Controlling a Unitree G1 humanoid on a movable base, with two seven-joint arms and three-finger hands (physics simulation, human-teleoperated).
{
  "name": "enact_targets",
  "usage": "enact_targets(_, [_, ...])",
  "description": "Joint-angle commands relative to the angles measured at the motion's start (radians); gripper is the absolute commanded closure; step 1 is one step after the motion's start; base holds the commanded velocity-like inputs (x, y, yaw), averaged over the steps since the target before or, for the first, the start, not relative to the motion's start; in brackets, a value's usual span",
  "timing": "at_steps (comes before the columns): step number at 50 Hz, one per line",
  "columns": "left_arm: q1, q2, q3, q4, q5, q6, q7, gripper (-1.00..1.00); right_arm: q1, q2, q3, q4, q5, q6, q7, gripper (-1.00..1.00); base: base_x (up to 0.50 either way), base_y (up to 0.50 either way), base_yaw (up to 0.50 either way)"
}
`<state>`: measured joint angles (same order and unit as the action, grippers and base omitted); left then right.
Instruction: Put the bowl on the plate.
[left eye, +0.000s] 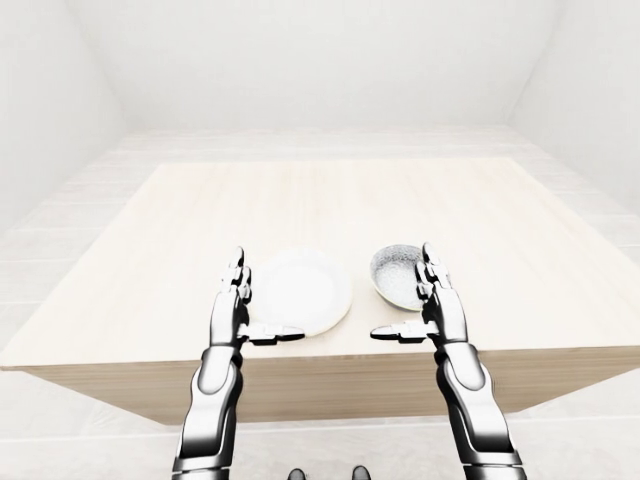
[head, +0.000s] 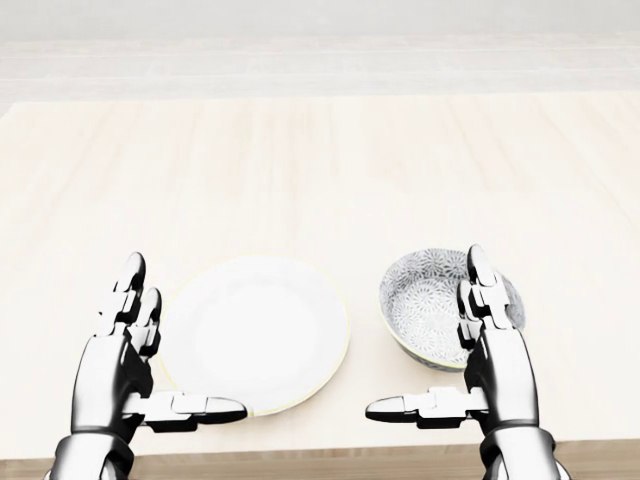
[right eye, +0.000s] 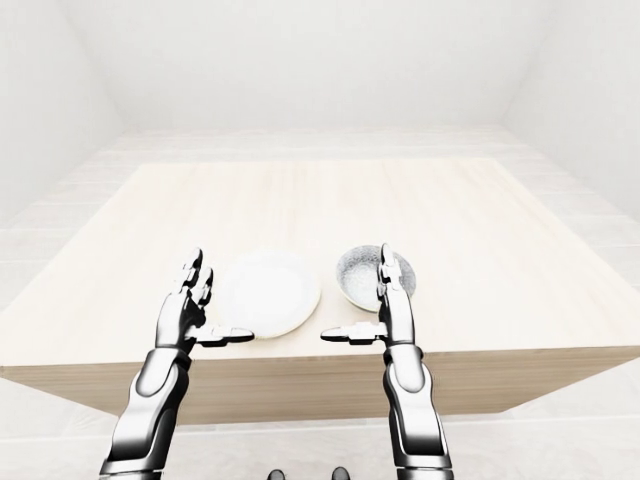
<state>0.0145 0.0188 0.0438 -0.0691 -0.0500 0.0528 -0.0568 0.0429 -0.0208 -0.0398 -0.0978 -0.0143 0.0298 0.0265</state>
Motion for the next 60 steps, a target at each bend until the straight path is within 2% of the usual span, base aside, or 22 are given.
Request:
enact_targets(1, [-0.017,0.005,0.010,0.015,-0.006,0.006,-0.004,-1.00,-0.004,-0.001,-0.004,-0.002,-0.001,0.003,0.009,-1.00,0.00,0.50,0.00])
enact_targets(10, [-0.022,0.005,0.009,0.036,-0.003,-0.008,-0.001,-1.00,-0.005,-0.004,-0.010,-0.003,0.002,0.001,0.017,-1.00,0.00,0.50,0.00])
enact_targets(11, [-0.024,0.006,0.010,0.039,-0.003,-0.011,-0.001,-1.00,-0.010,-0.004,-0.010,0.014,-0.003,-0.013,0.013,-1.00,0.00,0.30,0.00])
enact_targets(13, [-0.025,0.006,0.011,0.040,-0.004,-0.011,-0.001,-1.00,-0.011,-0.003,-0.012,0.019,-0.002,-0.018,0.012,-1.00,0.00,0.27,0.00])
enact_targets(20, [-0.025,0.007,0.012,0.036,-0.004,-0.008,0.001,-1.00,-0.004,-0.006,-0.019,-0.012,0.008,0.001,0.017,-1.00,0.00,0.03,0.00])
enact_targets(27, [-0.025,0.007,0.011,0.038,0.003,-0.014,0.005,-1.00,-0.008,-0.008,-0.026,-0.008,0.008,-0.001,0.015,-1.00,0.00,0.00,0.00])
enact_targets(32, [-0.022,0.008,0.011,0.023,0.006,-0.008,0.007,-1.00,-0.004,-0.010,-0.034,-0.033,0.003,0.007,0.006,-1.00,0.00,0.00,0.00])
enact_targets(37, [-0.024,0.011,0.013,0.013,0.009,-0.001,0.006,-1.00,-0.003,-0.014,-0.038,-0.046,-0.024,-0.005,-0.011,-1.00,0.00,0.00,0.00])
enact_targets(40, [-0.023,0.013,0.016,0.003,0.011,0.004,0.006,-1.00,-0.002,-0.020,-0.049,-0.087,-0.018,0.014,-0.005,-1.00,0.00,0.00,0.00])
enact_targets(44, [-0.023,0.017,0.019,-0.013,0.020,0.013,0.009,-1.00,-0.011,-0.032,-0.062,-0.144,-0.066,0.052,-0.032,-1.00,0.00,0.00,0.00])
enact_targets(46, [-0.022,0.017,0.020,-0.016,0.021,0.015,0.008,-1.00,-0.011,-0.035,-0.064,-0.159,-0.079,0.058,-0.032,-1.00,0.00,0.00,0.00])
enact_targets(49, [-0.022,0.019,0.023,-0.018,0.029,0.012,0.010,-1.00,-0.021,-0.045,-0.074,-0.189,-0.129,0.058,-0.050,-1.00,0.00,0.00,0.00])
enact_targets(53, [-0.023,0.020,0.027,-0.040,0.031,0.030,0.011,-1.00,-0.047,-0.062,-0.088,-0.202,-0.193,0.058,-0.062,-1.00,0.00,0.00,0.00])
enact_targets(56, [-0.022,0.020,0.029,-0.047,0.035,0.033,0.011,-1.00,-0.061,-0.067,-0.091,-0.203,-0.234,0.058,-0.064,-1.00,0.00,0.00,0.00])
enact_targets(60, [-0.027,0.018,0.027,-0.032,0.043,0.026,0.014,-1.00,-0.073,-0.071,-0.086,-0.182,-0.326,0.058,-0.120,-1.00,0.00,0.00,0.00])
